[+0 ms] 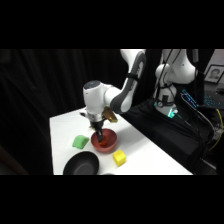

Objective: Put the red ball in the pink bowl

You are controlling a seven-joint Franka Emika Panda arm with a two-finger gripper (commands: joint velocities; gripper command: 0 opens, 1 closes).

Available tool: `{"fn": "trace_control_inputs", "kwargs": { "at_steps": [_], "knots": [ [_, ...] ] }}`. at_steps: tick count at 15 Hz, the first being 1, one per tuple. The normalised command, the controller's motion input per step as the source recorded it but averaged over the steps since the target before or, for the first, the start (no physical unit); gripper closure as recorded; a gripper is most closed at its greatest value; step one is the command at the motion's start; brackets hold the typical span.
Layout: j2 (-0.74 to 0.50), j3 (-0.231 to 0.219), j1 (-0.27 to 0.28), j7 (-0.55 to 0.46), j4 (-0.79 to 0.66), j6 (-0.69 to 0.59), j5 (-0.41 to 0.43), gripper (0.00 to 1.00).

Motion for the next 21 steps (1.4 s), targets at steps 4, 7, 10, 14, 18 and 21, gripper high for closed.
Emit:
{"fn": "trace_control_inputs", "kwargs": {
  "at_steps": [4,7,10,14,18,21],
  "knots": [
    [-0.18,0.032,-0.005,-0.26,0.08,-0.31,0.164,0.0],
    [-0.34,0.036,0.005,-0.22,-0.01,-0.39,0.125,0.0],
    [-0.36,0.036,-0.006,-0.2,-0.02,-0.41,0.12,0.0],
    [-0.36,0.032,-0.013,-0.18,-0.02,-0.37,0.104,0.0],
    [-0.32,0.022,-0.025,-0.15,0.0,-0.29,0.085,0.0],
    [-0.25,0.019,-0.026,-0.1,0.01,-0.23,0.059,0.0]
  ]
}}
